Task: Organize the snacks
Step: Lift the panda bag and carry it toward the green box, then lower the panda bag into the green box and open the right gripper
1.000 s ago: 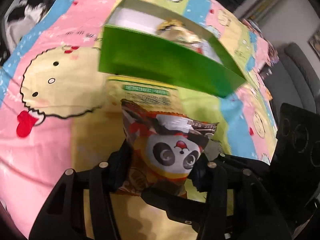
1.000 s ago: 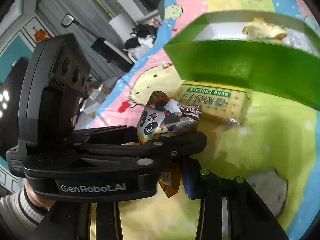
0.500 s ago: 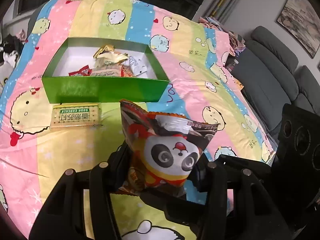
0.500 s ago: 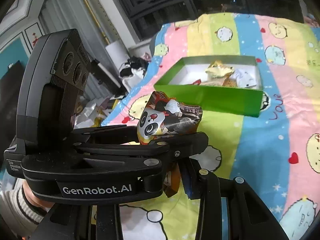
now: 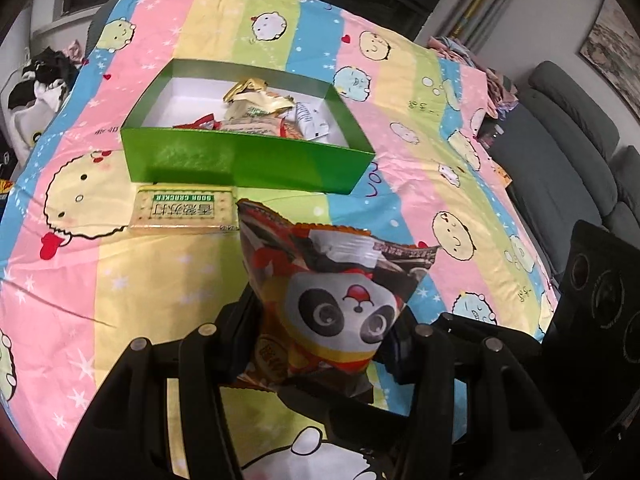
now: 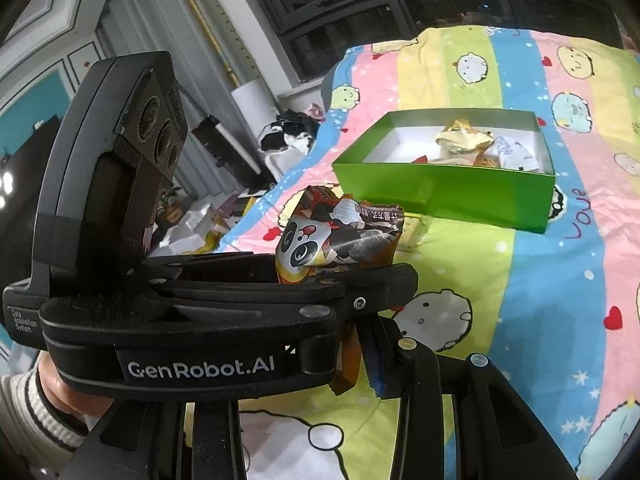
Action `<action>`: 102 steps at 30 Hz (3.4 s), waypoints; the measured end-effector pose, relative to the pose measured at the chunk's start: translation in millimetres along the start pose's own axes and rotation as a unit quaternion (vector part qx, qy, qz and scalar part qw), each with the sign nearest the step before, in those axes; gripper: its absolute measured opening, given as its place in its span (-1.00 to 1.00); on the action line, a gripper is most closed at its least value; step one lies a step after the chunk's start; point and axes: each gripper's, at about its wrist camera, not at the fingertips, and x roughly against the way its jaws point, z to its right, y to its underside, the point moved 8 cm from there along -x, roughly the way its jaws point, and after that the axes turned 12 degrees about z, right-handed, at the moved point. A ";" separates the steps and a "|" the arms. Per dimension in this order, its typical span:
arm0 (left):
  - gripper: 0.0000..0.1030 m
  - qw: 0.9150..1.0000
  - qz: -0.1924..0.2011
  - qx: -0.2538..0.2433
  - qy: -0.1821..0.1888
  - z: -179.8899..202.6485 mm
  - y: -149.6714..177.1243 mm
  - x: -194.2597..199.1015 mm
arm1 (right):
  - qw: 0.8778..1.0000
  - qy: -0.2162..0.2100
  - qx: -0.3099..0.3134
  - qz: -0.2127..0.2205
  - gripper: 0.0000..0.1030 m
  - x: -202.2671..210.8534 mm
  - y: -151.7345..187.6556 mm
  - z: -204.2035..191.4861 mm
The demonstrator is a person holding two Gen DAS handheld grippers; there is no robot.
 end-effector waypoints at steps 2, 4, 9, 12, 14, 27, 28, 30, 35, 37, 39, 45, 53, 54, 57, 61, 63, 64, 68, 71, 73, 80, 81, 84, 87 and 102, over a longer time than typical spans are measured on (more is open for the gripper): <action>-0.01 1.000 -0.001 -0.003 -0.003 0.2 0.8 -2.3 | 1.000 -0.003 0.000 -0.001 -0.24 -0.5 1.6 1.4; -0.01 1.000 0.001 -0.007 -0.004 1.5 -0.2 -5.3 | 1.000 -0.003 0.002 0.000 -0.24 -0.4 2.2 2.2; -0.01 1.000 0.009 -0.014 -0.002 6.8 -11.0 -12.0 | 1.000 0.002 0.004 0.007 -0.24 0.1 -6.9 9.5; -0.01 1.000 0.019 -0.023 -0.001 9.3 -22.7 -13.3 | 1.000 0.002 0.010 0.017 -0.24 1.2 -16.7 12.5; -0.01 0.999 0.025 -0.028 -0.001 9.4 -30.7 -14.5 | 0.999 0.002 0.016 0.028 -0.24 0.4 -24.5 13.9; -0.01 0.997 0.055 -0.049 -0.004 4.3 -86.0 -30.2 | 0.997 0.008 0.041 0.058 -0.24 -18.8 -73.4 28.4; -0.01 0.997 0.055 -0.048 -0.003 3.9 -91.5 -32.6 | 0.997 0.009 0.044 0.059 -0.24 -21.1 -78.0 30.8; -0.01 0.997 0.057 -0.047 0.000 2.5 -105.8 -38.7 | 0.997 0.013 0.050 0.063 -0.24 -25.7 -89.4 35.0; -0.01 0.996 0.072 -0.055 -0.001 6.0 -139.7 -45.6 | 0.995 0.013 0.054 0.079 -0.24 -32.3 -122.2 45.6; -0.01 0.996 0.075 -0.057 0.002 8.0 -156.0 -48.3 | 0.995 0.012 0.056 0.083 -0.24 -33.9 -134.4 49.5; 0.00 0.995 0.078 -0.059 0.004 8.5 -170.3 -51.1 | 0.994 0.012 0.059 0.087 -0.24 -36.1 -148.6 53.1; 0.00 0.995 0.076 -0.058 0.005 6.4 -200.1 -66.3 | 0.993 0.016 0.063 0.094 -0.24 -47.5 -177.8 64.8; 0.00 0.999 0.042 -0.033 -0.002 -18.7 -183.0 -107.9 | 0.998 0.011 0.034 0.058 -0.24 -79.9 -161.6 93.4; 0.00 0.999 0.037 -0.030 -0.005 -21.2 -180.2 -112.3 | 0.998 0.011 0.028 0.052 -0.24 -83.9 -157.1 97.4; 0.00 1.000 0.018 -0.020 -0.008 -30.3 -168.7 -129.5 | 0.999 0.005 0.006 0.035 -0.24 -95.1 -145.5 110.5; 0.00 1.000 -0.002 -0.002 -0.008 -39.1 -160.0 -147.2 | 1.000 0.008 -0.007 0.015 -0.24 -107.1 -133.7 122.7; 0.00 1.000 -0.010 0.006 -0.009 -43.8 -155.0 -155.3 | 1.000 0.010 -0.013 0.005 -0.24 -112.8 -128.4 126.9; 0.00 1.000 -0.013 0.009 -0.008 -45.7 -153.3 -157.4 | 1.000 0.011 -0.015 0.000 -0.24 -115.2 -126.0 128.7; -0.01 0.999 -0.029 0.030 -0.011 -55.4 -147.3 -169.3 | 0.999 0.014 -0.023 -0.025 -0.24 -125.5 -119.2 135.1; 0.00 0.998 -0.047 0.042 -0.027 -63.8 -142.4 -179.2 | 0.998 0.014 -0.045 -0.049 -0.24 -135.8 -115.6 141.3; 0.00 0.996 -0.056 0.056 -0.028 -68.6 -139.9 -183.5 | 0.996 0.014 -0.061 -0.059 -0.24 -141.6 -112.6 146.4; 0.00 0.996 -0.059 0.063 -0.030 -73.2 -139.6 -185.6 | 0.996 0.016 -0.065 -0.065 -0.24 -144.5 -110.6 147.3; -0.01 0.996 -0.059 0.064 -0.031 -73.8 -139.1 -185.7 | 0.996 0.016 -0.066 -0.065 -0.24 -144.5 -110.3 147.4; -0.01 0.996 -0.060 0.062 -0.035 -75.3 -138.2 -187.3 | 0.995 0.014 -0.069 -0.067 -0.24 -145.8 -109.3 147.8; -0.01 0.995 -0.062 0.061 -0.038 -75.9 -138.5 -189.0 | 0.995 0.013 -0.073 -0.069 -0.24 -147.4 -109.1 148.4; 0.03 0.995 -0.063 0.052 -0.061 -78.4 -137.1 -192.0 | 0.994 0.012 -0.085 -0.072 -0.24 -150.7 -106.6 152.5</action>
